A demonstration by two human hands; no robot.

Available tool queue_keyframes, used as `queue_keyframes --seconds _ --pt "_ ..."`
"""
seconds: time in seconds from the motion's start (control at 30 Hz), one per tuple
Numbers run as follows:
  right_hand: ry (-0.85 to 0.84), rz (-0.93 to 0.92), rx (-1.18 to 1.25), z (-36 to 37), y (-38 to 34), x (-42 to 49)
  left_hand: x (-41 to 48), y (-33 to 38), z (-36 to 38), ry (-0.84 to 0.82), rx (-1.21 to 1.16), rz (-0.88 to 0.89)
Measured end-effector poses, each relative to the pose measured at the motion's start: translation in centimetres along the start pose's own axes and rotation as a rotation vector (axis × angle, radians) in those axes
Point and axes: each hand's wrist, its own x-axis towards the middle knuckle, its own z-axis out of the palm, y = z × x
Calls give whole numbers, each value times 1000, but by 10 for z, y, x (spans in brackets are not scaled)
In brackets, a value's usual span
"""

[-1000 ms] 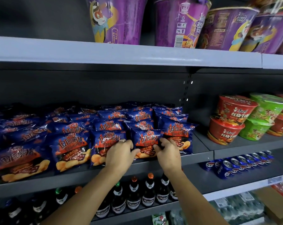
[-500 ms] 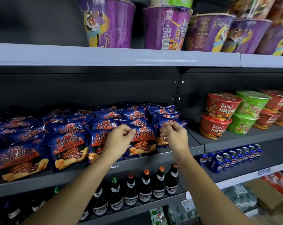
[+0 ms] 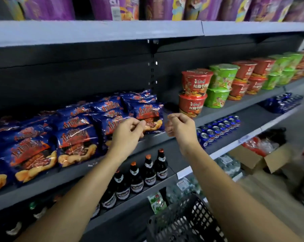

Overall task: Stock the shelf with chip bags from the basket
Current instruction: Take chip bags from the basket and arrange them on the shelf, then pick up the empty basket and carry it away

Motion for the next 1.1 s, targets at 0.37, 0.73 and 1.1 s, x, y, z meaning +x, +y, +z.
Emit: queue_keyframes --seconds 0.37,0.73,1.1 --pt "342 233 -13 -151 108 -61 -61 -50 147 -321 63 -97" --pt "699 601 -21 -239 274 -160 -112 -175 260 -622 242 -287" --pt "944 842 48 -248 389 -212 -101 -289 319 -770 428 -361"
